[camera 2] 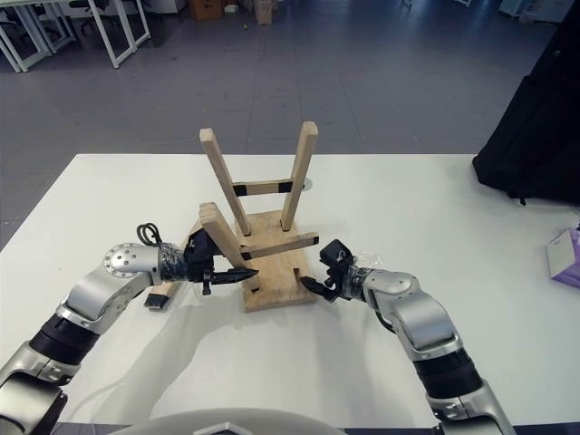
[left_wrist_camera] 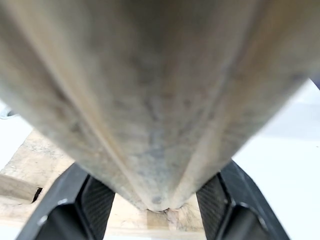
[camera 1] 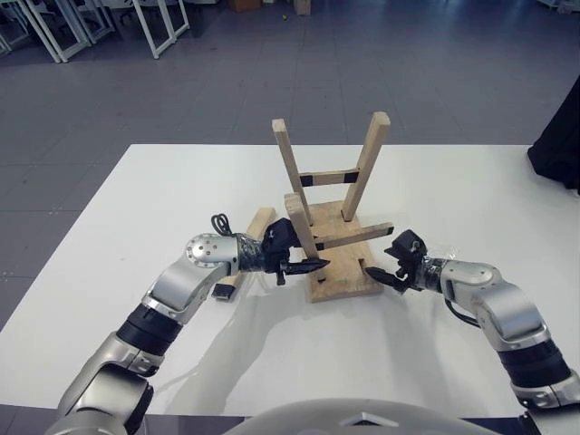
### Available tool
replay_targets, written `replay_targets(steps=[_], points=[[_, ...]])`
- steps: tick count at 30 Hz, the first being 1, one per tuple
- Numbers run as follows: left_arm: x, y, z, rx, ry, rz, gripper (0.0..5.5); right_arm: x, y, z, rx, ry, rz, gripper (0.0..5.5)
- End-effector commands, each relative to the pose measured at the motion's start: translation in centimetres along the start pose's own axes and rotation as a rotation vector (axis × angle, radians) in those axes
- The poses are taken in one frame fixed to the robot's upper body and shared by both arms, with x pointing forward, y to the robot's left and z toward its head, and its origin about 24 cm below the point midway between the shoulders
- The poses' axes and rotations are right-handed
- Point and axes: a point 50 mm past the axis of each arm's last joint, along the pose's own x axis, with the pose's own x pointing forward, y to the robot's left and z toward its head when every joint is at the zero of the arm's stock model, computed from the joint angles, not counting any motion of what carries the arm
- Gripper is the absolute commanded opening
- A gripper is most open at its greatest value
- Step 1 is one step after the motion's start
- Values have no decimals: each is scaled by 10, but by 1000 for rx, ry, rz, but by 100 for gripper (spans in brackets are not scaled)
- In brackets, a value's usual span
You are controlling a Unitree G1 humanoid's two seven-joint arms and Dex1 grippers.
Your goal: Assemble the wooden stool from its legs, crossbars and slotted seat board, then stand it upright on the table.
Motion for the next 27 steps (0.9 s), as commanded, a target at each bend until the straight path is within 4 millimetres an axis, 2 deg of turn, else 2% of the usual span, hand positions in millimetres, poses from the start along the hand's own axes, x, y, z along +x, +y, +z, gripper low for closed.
replay_targets(steps=[1,4,7,10,14,17,21,27], points=[[-53,-51,-142,-216,730,130,204,-18,-14,-11,177,-18,-129,362],[-54,-66,-149,-245,794,24,204,-19,-30,-5,229,-73,-252,362],[-48,-70,-139,-289,707,-38,204,-20,-39,-1,272,-110,-335,362],[-48,-45,-115,-238,577,11,204,-20,-45,-2,304,-125,-375,362],[-47,-15,-89,-76,517,56,204,-18,-42,-2,317,-132,-388,362],[-44,-10,-82,11,511,56,204,-17,-42,-2,320,-132,-390,362],[-35,-12,-72,9,425,49,204,-16,-40,-3,324,-127,-387,362],[-27,19,-18,128,199,148,204,-15,-39,-4,322,-119,-380,362]])
